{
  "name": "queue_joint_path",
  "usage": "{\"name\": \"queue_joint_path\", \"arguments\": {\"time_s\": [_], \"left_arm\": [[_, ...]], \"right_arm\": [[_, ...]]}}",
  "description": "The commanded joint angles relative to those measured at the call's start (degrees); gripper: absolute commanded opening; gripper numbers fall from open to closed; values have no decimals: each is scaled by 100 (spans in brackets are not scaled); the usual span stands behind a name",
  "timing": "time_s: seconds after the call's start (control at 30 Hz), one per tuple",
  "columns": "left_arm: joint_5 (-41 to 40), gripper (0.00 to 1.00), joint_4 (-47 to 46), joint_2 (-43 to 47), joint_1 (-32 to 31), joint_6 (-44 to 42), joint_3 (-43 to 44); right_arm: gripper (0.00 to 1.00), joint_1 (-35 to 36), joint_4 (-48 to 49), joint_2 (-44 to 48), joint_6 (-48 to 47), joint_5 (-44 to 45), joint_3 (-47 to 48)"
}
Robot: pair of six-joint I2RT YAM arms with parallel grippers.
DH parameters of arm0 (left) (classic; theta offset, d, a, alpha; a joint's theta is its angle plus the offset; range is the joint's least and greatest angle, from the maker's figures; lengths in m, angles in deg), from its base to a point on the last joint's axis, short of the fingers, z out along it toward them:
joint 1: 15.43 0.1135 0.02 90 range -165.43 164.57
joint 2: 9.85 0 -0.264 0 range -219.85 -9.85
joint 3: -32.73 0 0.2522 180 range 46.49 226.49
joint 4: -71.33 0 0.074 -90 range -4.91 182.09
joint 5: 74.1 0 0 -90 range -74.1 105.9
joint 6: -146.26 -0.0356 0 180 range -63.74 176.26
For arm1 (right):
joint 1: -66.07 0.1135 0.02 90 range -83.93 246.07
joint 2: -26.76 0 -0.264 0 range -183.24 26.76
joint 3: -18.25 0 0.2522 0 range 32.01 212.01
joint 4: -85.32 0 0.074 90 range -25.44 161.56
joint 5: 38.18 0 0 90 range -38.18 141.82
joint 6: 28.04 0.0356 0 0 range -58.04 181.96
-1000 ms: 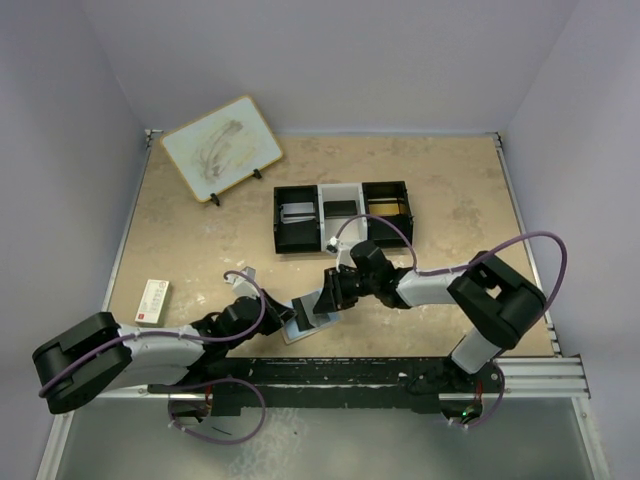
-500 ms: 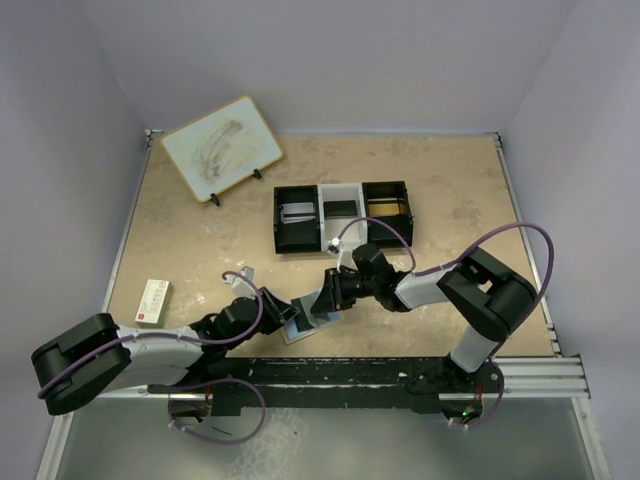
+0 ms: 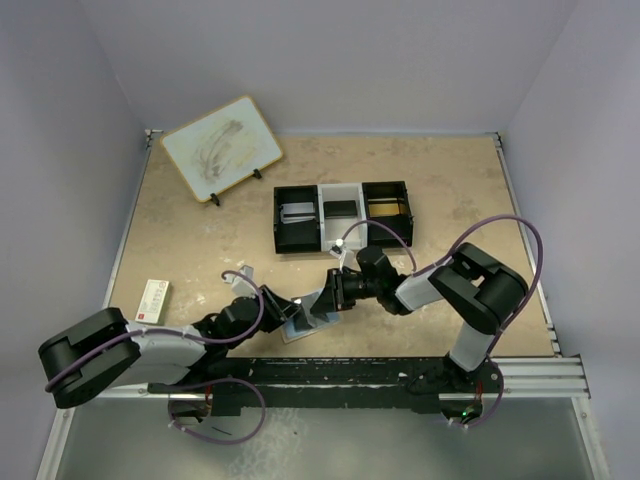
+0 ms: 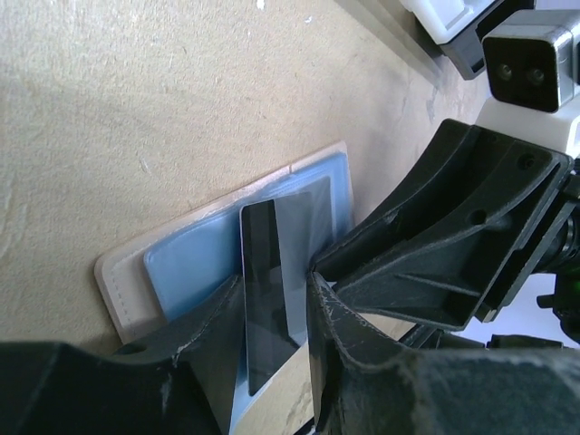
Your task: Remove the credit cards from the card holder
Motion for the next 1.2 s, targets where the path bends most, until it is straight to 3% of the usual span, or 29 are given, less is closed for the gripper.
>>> {"name": "queue_joint_path", "arguments": {"time_s": [0.0,0.47,0.8,1.07,1.17], "left_arm": [[196,31,-627,-161,-25,33,-297],[772,24,-444,-253,-52,-296,-88],[601,22,-755,-489,-51,-303,6],[802,8,-1623,-1210,-60,-208,57],[769,0,-1521,-1144,-61,-190,30]], "right_arm": [[29,136,-167,-380,45,-15,-185],[29,132,-137,-492,258,114,-263],[28,136,-88,-534,296,111,-286],[28,136,-65,-554,316,111,-290],[28,136,-73,-541,329,126,-316]]}}
